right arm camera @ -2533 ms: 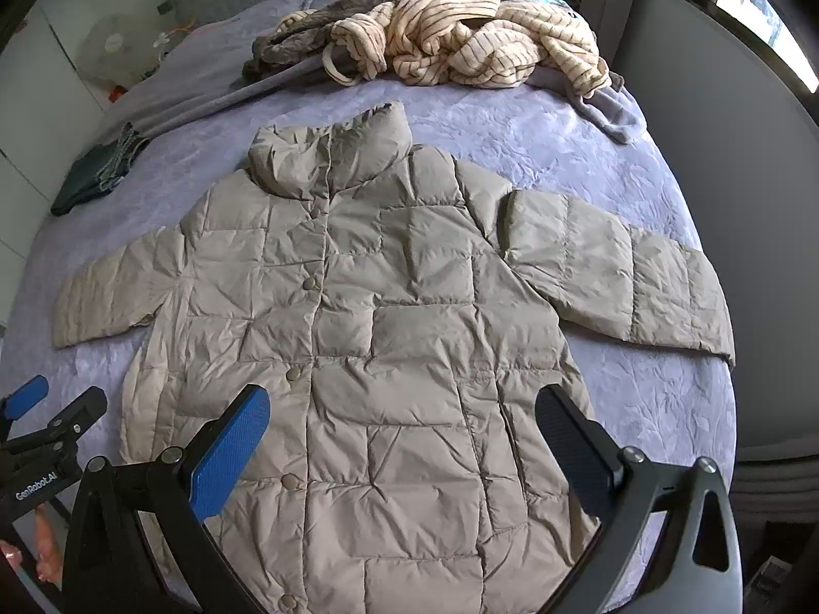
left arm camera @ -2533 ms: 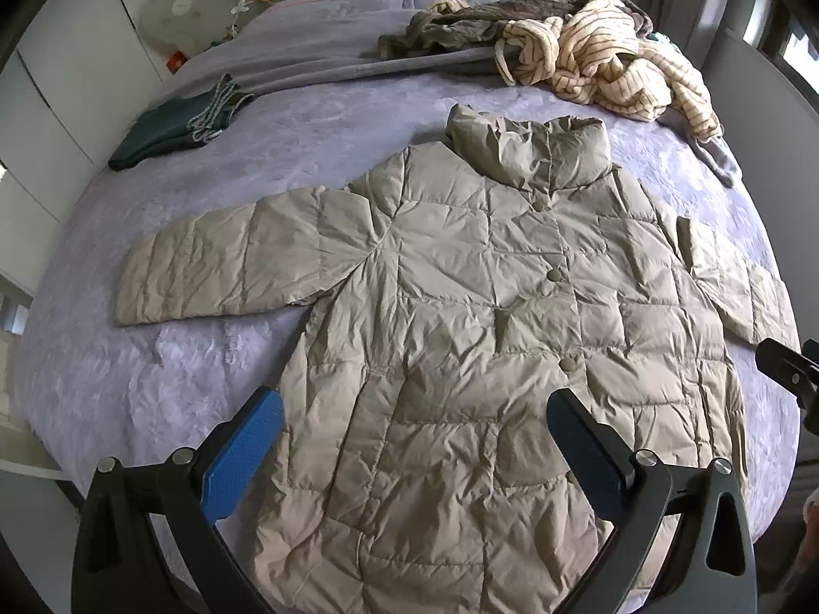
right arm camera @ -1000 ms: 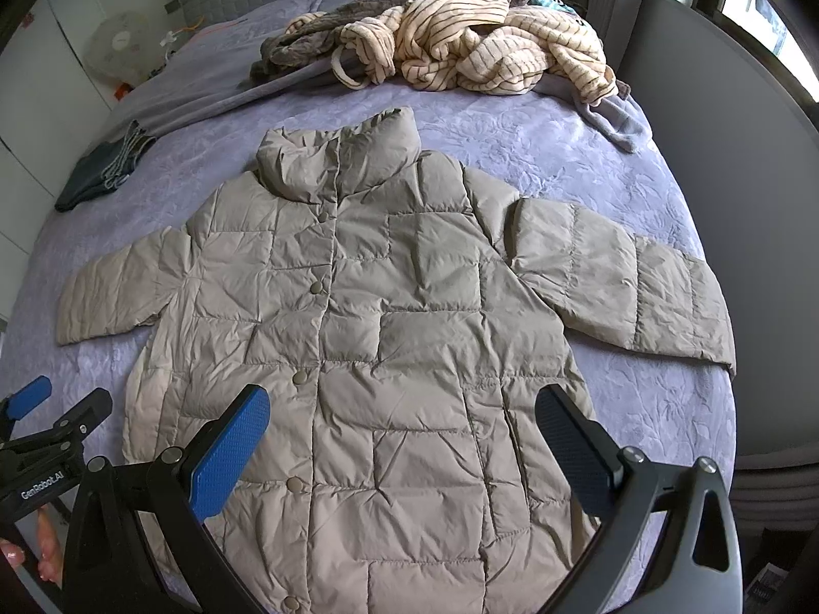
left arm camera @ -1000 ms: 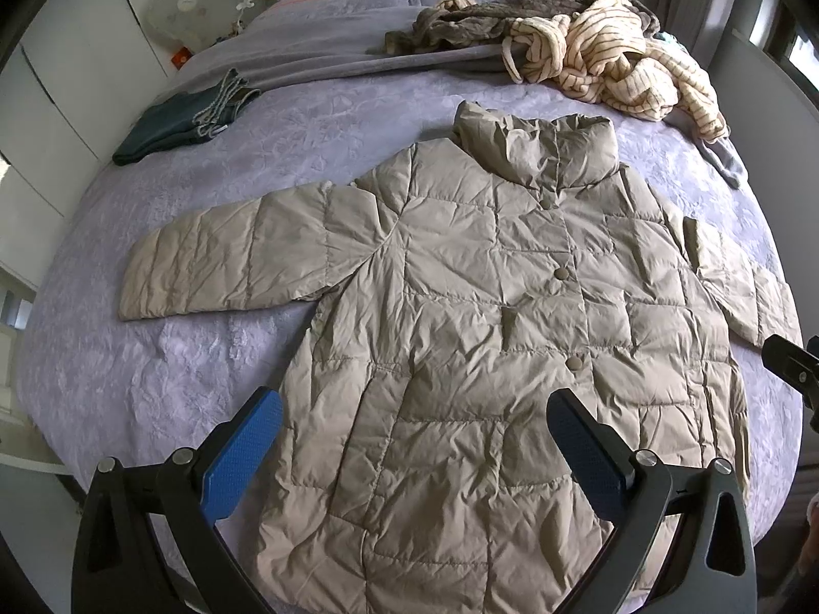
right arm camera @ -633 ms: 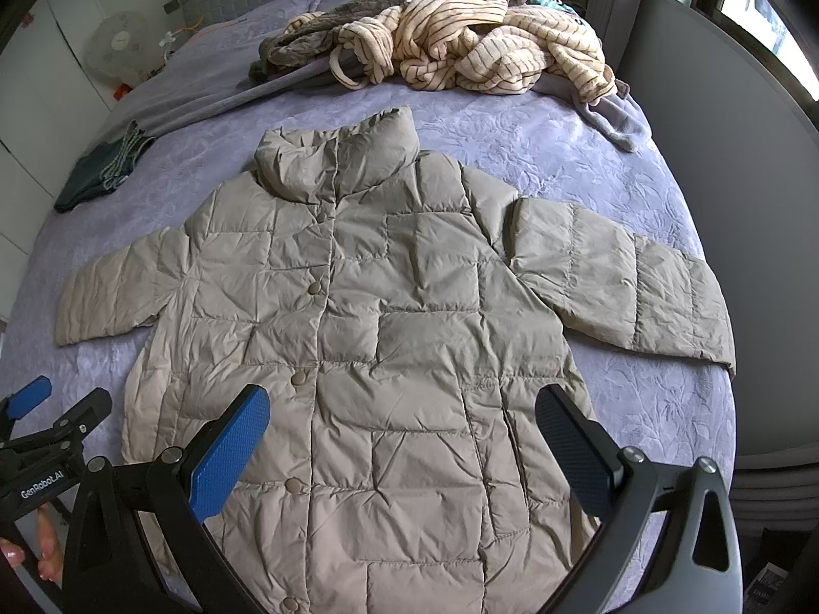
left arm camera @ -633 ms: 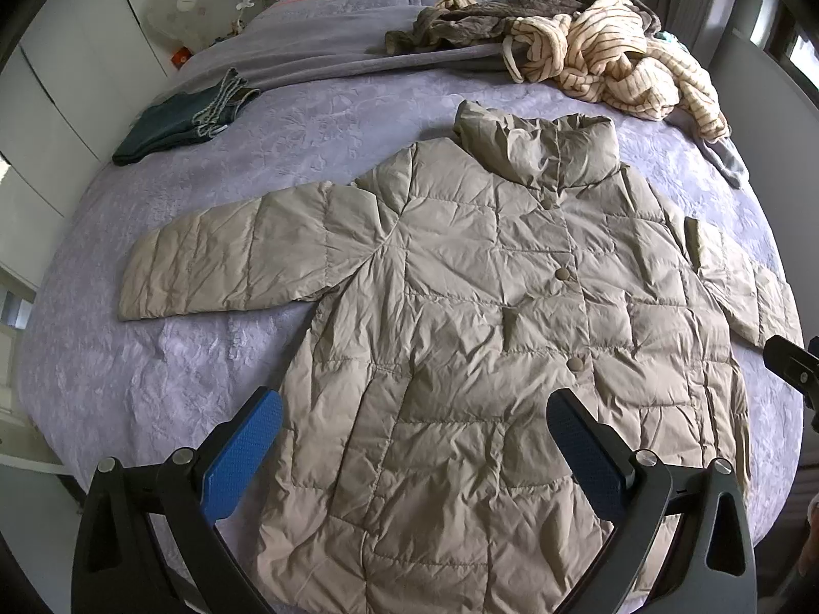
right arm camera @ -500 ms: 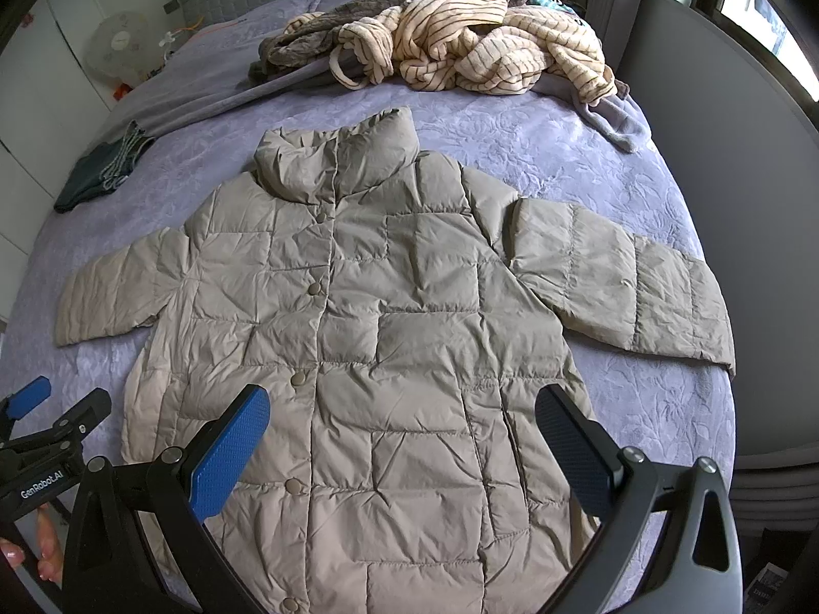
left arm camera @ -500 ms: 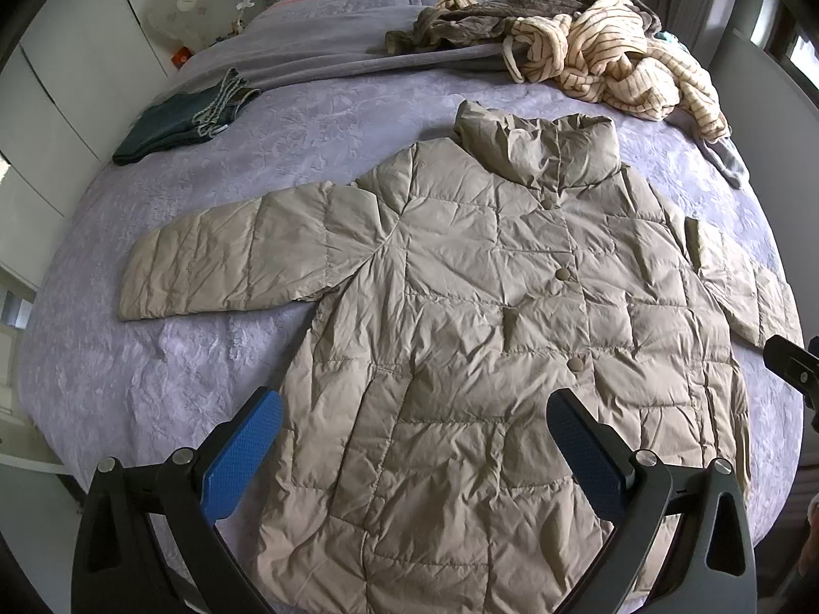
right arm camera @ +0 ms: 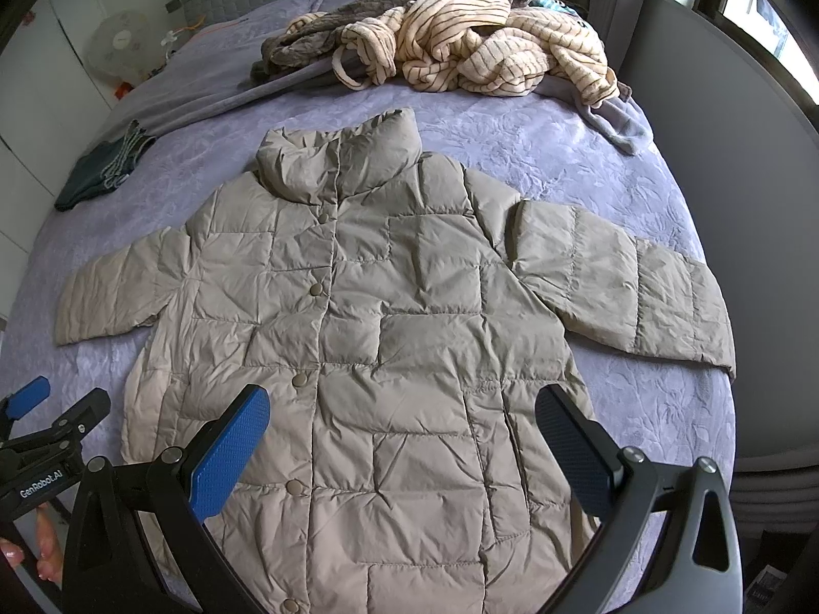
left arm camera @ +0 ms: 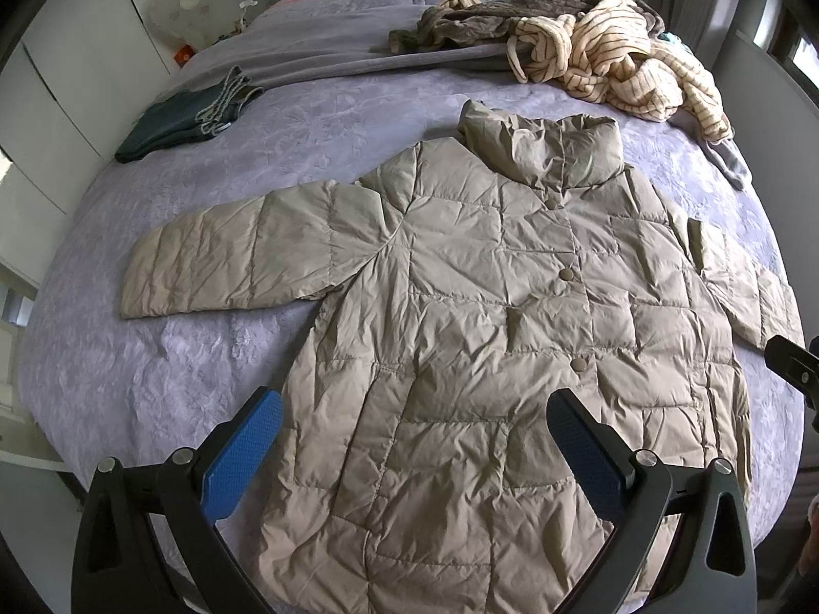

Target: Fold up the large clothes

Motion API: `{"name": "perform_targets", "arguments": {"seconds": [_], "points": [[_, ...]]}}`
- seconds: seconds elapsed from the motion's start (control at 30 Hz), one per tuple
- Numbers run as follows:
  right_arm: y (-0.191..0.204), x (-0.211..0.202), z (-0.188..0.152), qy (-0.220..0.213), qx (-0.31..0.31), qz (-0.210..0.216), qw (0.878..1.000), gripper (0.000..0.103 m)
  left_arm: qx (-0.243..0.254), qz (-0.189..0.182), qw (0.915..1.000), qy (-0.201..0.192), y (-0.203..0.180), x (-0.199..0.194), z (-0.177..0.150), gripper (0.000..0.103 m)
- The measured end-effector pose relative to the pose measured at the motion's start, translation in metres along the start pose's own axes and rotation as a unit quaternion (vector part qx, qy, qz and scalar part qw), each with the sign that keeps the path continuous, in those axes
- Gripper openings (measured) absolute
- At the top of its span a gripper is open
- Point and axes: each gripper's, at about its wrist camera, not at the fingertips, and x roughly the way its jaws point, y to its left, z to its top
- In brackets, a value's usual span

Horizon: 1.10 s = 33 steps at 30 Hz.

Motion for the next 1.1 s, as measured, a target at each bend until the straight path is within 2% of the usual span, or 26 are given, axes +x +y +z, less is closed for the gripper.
{"name": "perform_targets", "arguments": {"seconds": [1.1], "points": [[0.0030,0.0019,0.0001,0.000,-0.001,0.000,1.000,0.103,0.000,0.000,1.0000,0.002,-0.0009,0.0000,0.0011,0.103]]}}
